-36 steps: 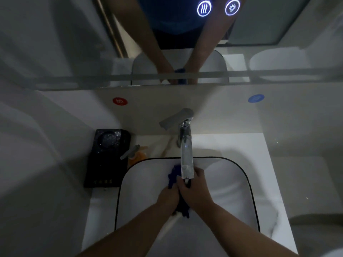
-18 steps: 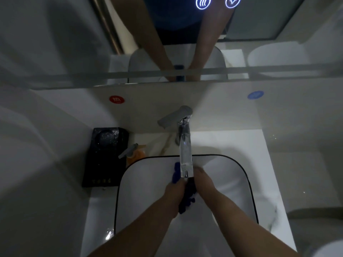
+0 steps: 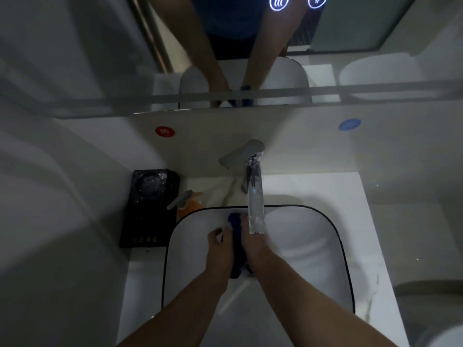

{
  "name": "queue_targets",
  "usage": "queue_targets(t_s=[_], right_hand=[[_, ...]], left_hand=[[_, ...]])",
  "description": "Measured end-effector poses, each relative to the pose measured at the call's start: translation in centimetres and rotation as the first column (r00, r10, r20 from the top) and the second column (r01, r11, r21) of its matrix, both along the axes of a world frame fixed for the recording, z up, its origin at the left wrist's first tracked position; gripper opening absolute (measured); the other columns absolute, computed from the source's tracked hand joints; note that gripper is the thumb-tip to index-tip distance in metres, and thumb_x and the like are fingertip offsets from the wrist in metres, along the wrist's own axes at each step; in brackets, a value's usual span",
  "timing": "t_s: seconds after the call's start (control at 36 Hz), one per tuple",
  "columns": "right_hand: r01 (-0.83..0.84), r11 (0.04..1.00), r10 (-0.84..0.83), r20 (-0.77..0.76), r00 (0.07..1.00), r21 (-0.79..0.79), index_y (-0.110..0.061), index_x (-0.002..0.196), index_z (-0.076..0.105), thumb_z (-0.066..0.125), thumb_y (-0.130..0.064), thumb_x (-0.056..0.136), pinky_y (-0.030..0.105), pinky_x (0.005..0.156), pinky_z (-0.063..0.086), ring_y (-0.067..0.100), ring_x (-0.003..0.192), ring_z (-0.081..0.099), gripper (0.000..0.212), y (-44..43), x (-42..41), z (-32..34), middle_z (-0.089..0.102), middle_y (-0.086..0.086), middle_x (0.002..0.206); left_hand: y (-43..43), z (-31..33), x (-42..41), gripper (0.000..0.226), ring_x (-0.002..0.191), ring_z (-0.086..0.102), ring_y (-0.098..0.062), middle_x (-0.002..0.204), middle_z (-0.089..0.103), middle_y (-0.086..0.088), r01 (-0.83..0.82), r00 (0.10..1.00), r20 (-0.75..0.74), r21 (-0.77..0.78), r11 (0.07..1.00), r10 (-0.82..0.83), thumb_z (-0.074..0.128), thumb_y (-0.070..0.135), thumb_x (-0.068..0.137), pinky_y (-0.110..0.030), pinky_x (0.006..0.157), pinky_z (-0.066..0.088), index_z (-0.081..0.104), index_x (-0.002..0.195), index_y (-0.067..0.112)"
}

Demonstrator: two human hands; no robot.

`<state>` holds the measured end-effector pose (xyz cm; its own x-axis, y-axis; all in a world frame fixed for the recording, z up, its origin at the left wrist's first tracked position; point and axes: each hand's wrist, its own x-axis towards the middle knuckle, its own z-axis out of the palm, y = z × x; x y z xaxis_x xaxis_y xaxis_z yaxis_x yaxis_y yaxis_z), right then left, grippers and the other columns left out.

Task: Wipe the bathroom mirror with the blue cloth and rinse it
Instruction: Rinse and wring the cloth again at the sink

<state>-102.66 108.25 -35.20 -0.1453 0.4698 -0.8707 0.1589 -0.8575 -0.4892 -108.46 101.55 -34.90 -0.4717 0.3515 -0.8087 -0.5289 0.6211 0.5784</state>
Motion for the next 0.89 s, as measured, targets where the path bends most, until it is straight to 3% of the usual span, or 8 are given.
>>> queue_targets(t_s=[0.11, 0.19, 0.33, 0.39, 0.58, 0.72, 0.81, 0.89], right_hand=[[0.01, 0.999, -0.011, -0.033, 0.999, -0.032, -0.012, 0.09, 0.075, 0.057, -0.023, 0.109, 0.042, 0.074, 0.061, 0.035, 0.08, 0.073, 0.029, 0.1, 1.8, 1.5, 0.076, 0.019, 0.086], [-0.001, 0.998, 0.003, 0.026, 1.0, -0.066, -0.014, 0.091, 0.072, 0.058, -0.029, 0.107, 0.038, 0.078, 0.057, 0.031, 0.086, 0.071, 0.026, 1.5, 3.8, 1.4, 0.075, 0.019, 0.095], [0.091, 0.972, -0.071, 0.099, 0.993, -0.216, -0.006, 0.133, 0.067, 0.066, -0.074, 0.09, 0.053, 0.099, 0.054, 0.045, 0.122, 0.064, 0.08, 2.3, 5.6, -0.8, 0.067, 0.025, 0.139], [0.012, 0.996, -0.006, 0.074, 0.997, -0.084, -0.012, 0.13, 0.07, 0.058, -0.068, 0.094, 0.056, 0.101, 0.057, 0.04, 0.111, 0.07, 0.068, 1.5, 6.4, -0.8, 0.075, 0.017, 0.129], [-0.187, 0.953, 0.115, 0.285, 0.952, 0.237, -0.022, 0.111, 0.065, 0.05, -0.019, 0.104, 0.036, 0.086, 0.049, 0.026, 0.101, 0.065, 0.016, 0.7, 5.3, 1.0, 0.07, 0.007, 0.109], [-0.29, 0.926, 0.235, 0.234, 0.943, 0.241, -0.033, 0.113, 0.062, 0.041, -0.057, 0.097, 0.048, 0.102, 0.056, 0.024, 0.11, 0.068, 0.035, -0.4, 3.6, -1.8, 0.071, -0.001, 0.116], [-0.185, 0.98, 0.174, 0.122, 0.977, 0.078, -0.032, 0.112, 0.072, 0.043, -0.061, 0.096, 0.049, 0.099, 0.059, 0.028, 0.104, 0.073, 0.044, -0.8, 2.4, -3.5, 0.079, 0.006, 0.112], [-0.056, 0.991, 0.053, -0.024, 0.998, -0.12, -0.012, 0.097, 0.08, 0.056, -0.045, 0.107, 0.059, 0.103, 0.057, 0.048, 0.094, 0.071, 0.041, -0.2, 1.2, 0.2, 0.076, 0.03, 0.097]], left_hand=[[0.7, -0.5, 2.0, 0.074, 0.085, 0.077, -0.037, 0.109, 0.075, -0.024, 0.042, 0.987, 0.154, 0.025, 0.999, -0.045, 0.084, 0.063, 0.073, -0.041, 0.059, 0.062, 0.062, 0.126, 0.017], [1.8, -1.2, 2.6, 0.059, 0.09, 0.079, -0.036, 0.1, 0.081, -0.014, 0.108, 0.978, 0.181, -0.008, 0.994, -0.104, 0.082, 0.045, 0.064, -0.053, 0.076, 0.067, 0.074, 0.117, 0.022], [4.2, -0.6, 3.9, 0.046, 0.101, 0.07, -0.034, 0.113, 0.073, -0.013, -0.02, 0.924, 0.379, -0.058, 0.998, 0.04, 0.055, 0.046, 0.103, -0.045, 0.083, 0.059, 0.069, 0.13, 0.013], [4.7, 0.7, 4.8, 0.046, 0.103, 0.064, -0.032, 0.115, 0.067, -0.01, -0.154, 0.893, 0.425, -0.017, 0.988, 0.146, 0.041, 0.047, 0.11, -0.053, 0.099, 0.051, 0.063, 0.125, 0.01], [4.2, -0.6, 3.5, 0.06, 0.111, 0.071, -0.035, 0.12, 0.076, -0.017, -0.088, 0.864, 0.496, -0.009, 0.996, 0.081, 0.059, 0.06, 0.102, -0.032, 0.074, 0.058, 0.072, 0.134, 0.01], [3.1, -0.5, 1.6, 0.046, 0.09, 0.071, -0.03, 0.098, 0.074, -0.009, 0.012, 0.9, 0.433, 0.096, 0.995, -0.053, 0.066, 0.067, 0.095, -0.037, 0.07, 0.062, 0.074, 0.111, 0.024], [1.9, -2.1, 0.9, 0.091, 0.104, 0.077, -0.042, 0.118, 0.077, -0.019, -0.04, 0.956, 0.291, 0.016, 0.999, 0.033, 0.097, 0.063, 0.058, -0.059, 0.088, 0.063, 0.066, 0.135, 0.026], [1.5, -2.2, 0.2, 0.112, 0.105, 0.076, -0.043, 0.122, 0.075, -0.024, -0.099, 0.962, 0.256, -0.018, 0.995, 0.1, 0.099, 0.07, 0.045, -0.05, 0.079, 0.066, 0.064, 0.138, 0.018]])
